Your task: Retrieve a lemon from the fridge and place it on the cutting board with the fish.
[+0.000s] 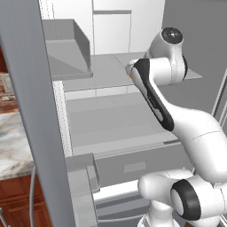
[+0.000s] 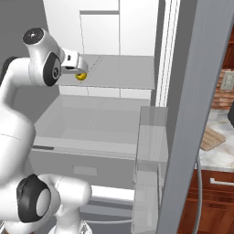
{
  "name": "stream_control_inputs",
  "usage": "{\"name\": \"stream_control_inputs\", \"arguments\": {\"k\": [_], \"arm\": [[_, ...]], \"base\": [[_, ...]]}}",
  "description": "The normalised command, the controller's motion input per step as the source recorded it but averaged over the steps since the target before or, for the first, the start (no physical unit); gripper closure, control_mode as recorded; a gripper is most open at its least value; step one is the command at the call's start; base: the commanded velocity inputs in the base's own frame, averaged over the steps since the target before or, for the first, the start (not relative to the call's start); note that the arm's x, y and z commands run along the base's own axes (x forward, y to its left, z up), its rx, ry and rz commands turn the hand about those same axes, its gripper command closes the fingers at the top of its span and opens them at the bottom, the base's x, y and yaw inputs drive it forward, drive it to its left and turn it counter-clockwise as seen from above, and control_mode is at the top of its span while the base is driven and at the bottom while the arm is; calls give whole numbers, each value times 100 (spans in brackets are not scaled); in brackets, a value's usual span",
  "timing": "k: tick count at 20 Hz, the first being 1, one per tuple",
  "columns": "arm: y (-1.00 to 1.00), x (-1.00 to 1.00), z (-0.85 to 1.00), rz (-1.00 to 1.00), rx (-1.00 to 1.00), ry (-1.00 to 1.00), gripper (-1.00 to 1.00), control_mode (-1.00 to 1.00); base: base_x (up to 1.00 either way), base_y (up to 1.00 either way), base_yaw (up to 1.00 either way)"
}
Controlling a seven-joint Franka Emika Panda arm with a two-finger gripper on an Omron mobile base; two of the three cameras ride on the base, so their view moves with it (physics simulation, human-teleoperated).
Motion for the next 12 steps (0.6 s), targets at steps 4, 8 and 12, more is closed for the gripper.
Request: {"name": "stream_control_inputs", "arguments": {"k": [4,8,12], "arm": [[0,41,0,0,10,0,-100,-100],[0,30,0,0,8,0,-100,-100],[1,17,0,0,1,0,-100,-100]], "base": [[0,0,0],[0,0,0],[0,0,0]]}}
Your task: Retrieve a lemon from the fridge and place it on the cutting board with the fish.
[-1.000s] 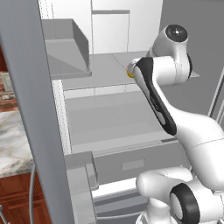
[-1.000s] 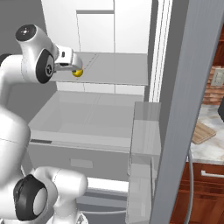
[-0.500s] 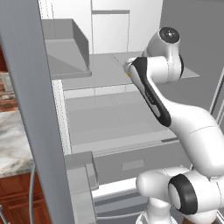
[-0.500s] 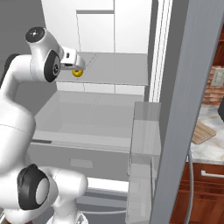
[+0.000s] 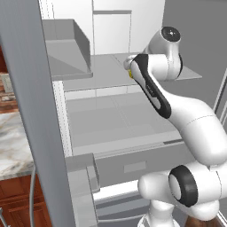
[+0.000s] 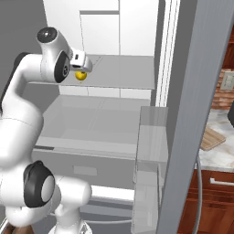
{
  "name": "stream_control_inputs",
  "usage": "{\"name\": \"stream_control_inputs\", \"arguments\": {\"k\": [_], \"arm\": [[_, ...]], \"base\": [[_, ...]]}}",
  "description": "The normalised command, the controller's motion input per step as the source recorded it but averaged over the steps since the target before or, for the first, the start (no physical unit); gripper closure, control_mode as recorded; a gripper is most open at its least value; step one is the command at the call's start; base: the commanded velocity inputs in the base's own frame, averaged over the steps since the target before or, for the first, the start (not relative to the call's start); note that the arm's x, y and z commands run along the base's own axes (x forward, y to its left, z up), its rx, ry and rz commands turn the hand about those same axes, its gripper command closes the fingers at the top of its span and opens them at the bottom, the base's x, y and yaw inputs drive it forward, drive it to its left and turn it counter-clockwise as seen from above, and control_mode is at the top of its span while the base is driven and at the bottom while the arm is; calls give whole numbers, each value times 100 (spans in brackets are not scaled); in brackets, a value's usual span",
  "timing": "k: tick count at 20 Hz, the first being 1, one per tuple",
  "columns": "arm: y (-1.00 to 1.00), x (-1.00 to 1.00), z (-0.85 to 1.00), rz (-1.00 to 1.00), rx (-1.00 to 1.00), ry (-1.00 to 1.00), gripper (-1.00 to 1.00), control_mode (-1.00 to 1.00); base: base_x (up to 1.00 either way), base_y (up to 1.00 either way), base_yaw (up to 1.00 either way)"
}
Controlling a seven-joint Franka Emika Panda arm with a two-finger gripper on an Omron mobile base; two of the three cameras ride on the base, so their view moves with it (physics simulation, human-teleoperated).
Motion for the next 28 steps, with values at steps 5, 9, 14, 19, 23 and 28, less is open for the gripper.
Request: {"name": "stream_control_inputs", "arguments": {"k": [5,9,14,19,23,28], "arm": [[0,17,-1,-1,-2,0,-100,-100],[0,31,-2,-2,-2,0,-100,-100],[0,5,-8,-2,0,0,-100,-100],[0,8,-16,0,0,2,-100,-100],[0,28,-24,0,0,4,-100,-100],[0,33,-19,0,0,3,-100,-100]], "base": [[0,0,0],[0,0,0],[0,0,0],[0,0,0],[0,0,0],[0,0,0]]}}
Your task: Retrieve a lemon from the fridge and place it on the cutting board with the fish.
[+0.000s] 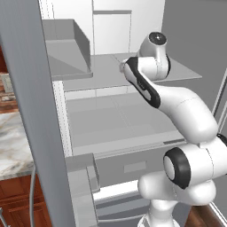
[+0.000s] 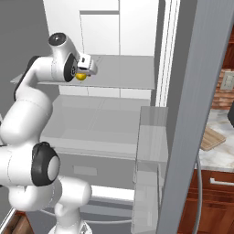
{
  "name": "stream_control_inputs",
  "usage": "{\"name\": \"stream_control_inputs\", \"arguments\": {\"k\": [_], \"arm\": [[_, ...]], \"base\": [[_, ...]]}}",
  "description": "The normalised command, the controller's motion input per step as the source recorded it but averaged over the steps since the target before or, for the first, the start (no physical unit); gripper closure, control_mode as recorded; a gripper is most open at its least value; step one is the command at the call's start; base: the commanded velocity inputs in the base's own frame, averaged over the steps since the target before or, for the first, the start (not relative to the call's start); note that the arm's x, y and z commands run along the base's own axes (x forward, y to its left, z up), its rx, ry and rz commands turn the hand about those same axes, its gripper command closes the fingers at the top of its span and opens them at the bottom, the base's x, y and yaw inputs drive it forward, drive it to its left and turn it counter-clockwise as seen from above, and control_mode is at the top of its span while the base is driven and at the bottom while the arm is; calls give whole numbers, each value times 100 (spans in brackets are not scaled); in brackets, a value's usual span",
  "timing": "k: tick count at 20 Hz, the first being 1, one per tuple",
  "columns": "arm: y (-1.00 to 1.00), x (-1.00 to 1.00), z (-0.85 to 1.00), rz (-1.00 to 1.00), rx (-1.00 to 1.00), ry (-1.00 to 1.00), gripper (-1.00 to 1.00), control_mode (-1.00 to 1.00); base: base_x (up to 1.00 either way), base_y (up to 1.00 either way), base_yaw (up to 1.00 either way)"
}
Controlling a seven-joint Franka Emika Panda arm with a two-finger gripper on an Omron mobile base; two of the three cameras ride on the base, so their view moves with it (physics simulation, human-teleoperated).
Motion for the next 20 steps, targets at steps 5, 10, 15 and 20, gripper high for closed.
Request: {"name": "stream_control_inputs", "arguments": {"k": [5,10,15,20], "arm": [[0,14,-9,0,0,2,-100,-100],[0,9,-8,0,0,3,-100,-100],[0,1,0,0,0,0,-100,-100],[0,1,-1,0,0,0,100,-100]], "base": [[0,0,0],[0,0,0],[0,0,0],[0,0,0]]}}
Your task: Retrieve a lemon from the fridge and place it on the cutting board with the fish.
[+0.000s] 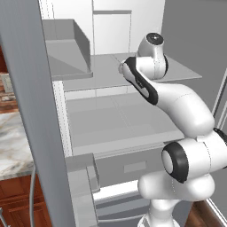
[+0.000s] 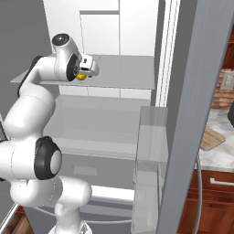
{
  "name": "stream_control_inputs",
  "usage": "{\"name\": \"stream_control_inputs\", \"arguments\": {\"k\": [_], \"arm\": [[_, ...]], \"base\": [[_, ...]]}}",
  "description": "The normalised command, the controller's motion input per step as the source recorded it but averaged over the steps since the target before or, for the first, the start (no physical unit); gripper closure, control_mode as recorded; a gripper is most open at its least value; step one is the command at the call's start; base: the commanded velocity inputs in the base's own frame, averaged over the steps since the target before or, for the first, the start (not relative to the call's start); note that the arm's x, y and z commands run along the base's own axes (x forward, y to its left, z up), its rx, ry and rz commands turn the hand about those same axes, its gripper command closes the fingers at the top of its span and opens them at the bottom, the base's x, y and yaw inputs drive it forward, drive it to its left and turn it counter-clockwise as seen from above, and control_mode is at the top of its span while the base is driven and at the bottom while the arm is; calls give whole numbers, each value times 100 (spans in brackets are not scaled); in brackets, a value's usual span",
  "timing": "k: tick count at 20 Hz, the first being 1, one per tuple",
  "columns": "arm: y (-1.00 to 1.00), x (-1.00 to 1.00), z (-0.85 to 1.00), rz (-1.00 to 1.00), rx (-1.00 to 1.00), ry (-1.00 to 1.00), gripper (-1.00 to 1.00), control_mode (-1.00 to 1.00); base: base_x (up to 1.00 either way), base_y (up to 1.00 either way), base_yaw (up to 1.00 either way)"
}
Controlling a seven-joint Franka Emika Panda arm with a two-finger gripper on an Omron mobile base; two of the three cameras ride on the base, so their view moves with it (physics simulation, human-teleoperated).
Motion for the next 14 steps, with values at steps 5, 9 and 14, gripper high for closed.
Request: {"name": "stream_control_inputs", "arguments": {"k": [5,9,14], "arm": [[2,0,-4,0,0,0,100,-100],[0,0,-3,0,0,0,100,-100],[0,-30,5,-1,0,0,100,-100]], "base": [[0,0,0],[0,0,0],[0,0,0]]}}
